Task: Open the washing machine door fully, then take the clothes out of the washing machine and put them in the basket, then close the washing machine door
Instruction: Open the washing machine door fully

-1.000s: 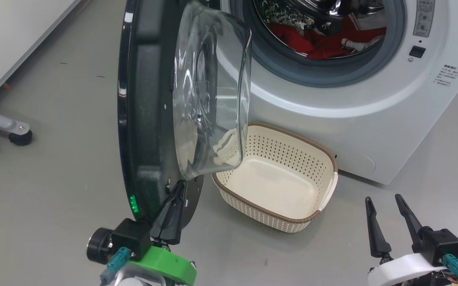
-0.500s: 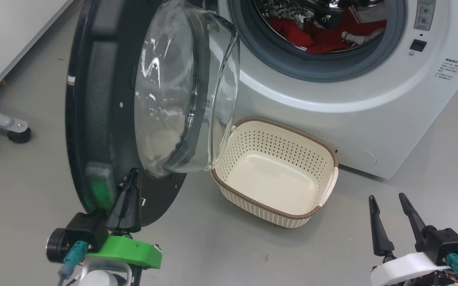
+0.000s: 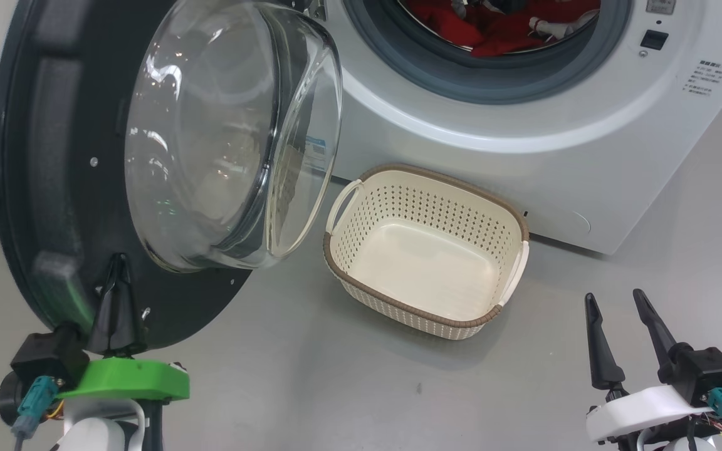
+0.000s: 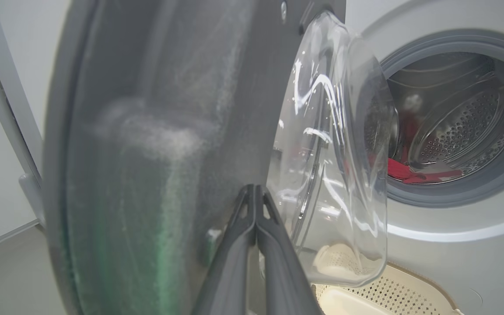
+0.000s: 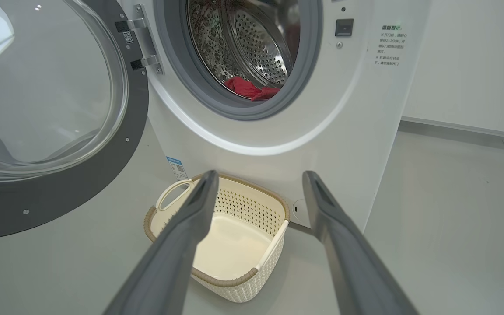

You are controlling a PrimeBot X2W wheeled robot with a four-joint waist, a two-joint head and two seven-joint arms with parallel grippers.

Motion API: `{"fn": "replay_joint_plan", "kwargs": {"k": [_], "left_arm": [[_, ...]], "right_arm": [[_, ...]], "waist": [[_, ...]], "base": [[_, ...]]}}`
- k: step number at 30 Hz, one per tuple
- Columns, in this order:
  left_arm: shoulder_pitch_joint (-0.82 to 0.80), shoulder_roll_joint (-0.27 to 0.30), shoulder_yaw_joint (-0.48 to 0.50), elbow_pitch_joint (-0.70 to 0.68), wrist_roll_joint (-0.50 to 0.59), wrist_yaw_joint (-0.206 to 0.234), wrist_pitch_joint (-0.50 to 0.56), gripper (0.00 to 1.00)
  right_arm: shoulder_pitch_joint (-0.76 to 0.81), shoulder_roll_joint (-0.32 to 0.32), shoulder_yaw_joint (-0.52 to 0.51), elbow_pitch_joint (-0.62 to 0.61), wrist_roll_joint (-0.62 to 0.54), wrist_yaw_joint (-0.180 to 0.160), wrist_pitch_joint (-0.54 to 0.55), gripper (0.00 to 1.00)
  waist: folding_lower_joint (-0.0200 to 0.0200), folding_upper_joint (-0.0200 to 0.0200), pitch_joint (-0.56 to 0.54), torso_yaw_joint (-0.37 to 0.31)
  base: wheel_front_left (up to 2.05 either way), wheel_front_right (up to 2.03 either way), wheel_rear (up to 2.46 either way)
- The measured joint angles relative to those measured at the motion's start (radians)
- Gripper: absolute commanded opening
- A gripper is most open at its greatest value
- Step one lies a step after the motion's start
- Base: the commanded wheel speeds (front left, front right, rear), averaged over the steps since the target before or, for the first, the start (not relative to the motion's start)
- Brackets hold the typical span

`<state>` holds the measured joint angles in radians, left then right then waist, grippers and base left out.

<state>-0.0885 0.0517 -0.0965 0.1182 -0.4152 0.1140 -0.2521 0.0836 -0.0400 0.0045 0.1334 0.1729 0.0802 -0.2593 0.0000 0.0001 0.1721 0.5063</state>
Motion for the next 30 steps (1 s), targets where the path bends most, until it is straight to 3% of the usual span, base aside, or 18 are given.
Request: {"fn": "replay_joint_plan", "kwargs": {"k": [30], "left_arm": [[-0.162, -0.024, 0.288, 0.101, -0.041, 0.004, 0.0, 0.0]], "right_arm": [[-0.096, -0.055, -0.003, -0.018, -0.043, 0.023, 0.0, 1.0]], "waist": [[0.0, 0.0, 0.151, -0.039]], "base": [[0.0, 0.0, 0.0]]}}
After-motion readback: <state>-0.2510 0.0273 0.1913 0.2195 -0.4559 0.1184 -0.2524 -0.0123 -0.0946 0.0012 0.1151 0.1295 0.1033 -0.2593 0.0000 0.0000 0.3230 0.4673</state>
